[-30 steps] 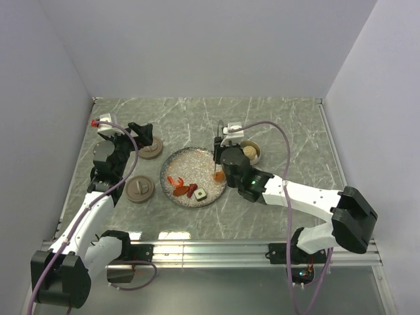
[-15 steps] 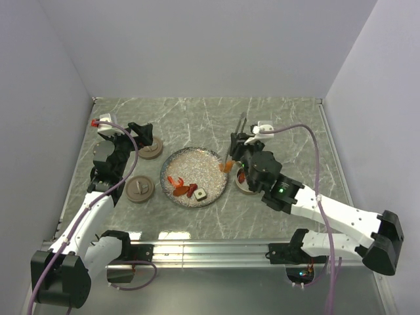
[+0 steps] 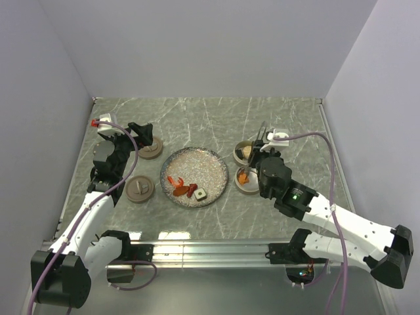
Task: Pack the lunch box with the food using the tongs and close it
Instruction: Place the food into the lunch box
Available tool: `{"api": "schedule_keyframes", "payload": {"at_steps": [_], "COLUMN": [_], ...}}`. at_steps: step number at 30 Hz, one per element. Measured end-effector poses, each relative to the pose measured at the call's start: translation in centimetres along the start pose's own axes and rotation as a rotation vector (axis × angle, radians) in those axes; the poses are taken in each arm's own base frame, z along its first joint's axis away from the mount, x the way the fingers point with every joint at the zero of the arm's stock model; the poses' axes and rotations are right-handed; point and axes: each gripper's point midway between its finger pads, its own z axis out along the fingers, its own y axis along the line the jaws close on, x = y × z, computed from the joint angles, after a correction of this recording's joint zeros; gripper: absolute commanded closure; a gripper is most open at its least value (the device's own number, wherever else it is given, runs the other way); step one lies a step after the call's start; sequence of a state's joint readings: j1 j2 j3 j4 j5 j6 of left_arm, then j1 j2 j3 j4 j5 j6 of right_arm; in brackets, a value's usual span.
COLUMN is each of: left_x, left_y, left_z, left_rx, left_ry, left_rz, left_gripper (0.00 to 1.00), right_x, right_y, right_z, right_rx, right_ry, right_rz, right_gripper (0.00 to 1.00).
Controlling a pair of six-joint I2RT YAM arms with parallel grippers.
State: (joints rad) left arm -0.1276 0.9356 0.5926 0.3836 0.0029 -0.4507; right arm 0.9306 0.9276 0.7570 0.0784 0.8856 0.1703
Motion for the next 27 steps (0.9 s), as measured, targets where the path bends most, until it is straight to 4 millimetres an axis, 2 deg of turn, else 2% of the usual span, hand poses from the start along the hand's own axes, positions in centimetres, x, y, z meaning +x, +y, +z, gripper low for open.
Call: {"api": "schedule_keyframes", "payload": {"at_steps": [4, 8, 17, 22, 27], "left_x": [0.0, 0.0, 0.0, 0.0, 0.0], "left_y": [0.0, 0.0, 0.0, 0.0, 0.0], "left_z": [0.0, 0.0, 0.0, 0.0, 0.0], "left_rx": [0.0, 0.0, 0.0, 0.0, 0.0], "left_ry": [0.0, 0.0, 0.0, 0.0, 0.0], "left_rz": [0.0, -0.002, -0.007, -0.006, -0.007], "left_gripper": [0.01, 0.01, 0.01, 0.01, 0.01], "right_x": [-0.3, 0.5, 0.9, 1.5, 2.1], "right_y": [-1.2, -2.1, -1.8, 0.4, 4.6], "right_z": [0.2, 0.4, 0.3, 0.6, 0.5], "right_rx": [0.03, 0.053, 0.027, -0.068, -0.213], "right_ry": [-0.009, 0.005, 0.022, 0.04, 0.058], "right_rz": [0.019, 0.01, -0.003, -0.01, -0.028], "right_gripper": [0.81, 0.81, 0.8, 0.78, 0.77]}}
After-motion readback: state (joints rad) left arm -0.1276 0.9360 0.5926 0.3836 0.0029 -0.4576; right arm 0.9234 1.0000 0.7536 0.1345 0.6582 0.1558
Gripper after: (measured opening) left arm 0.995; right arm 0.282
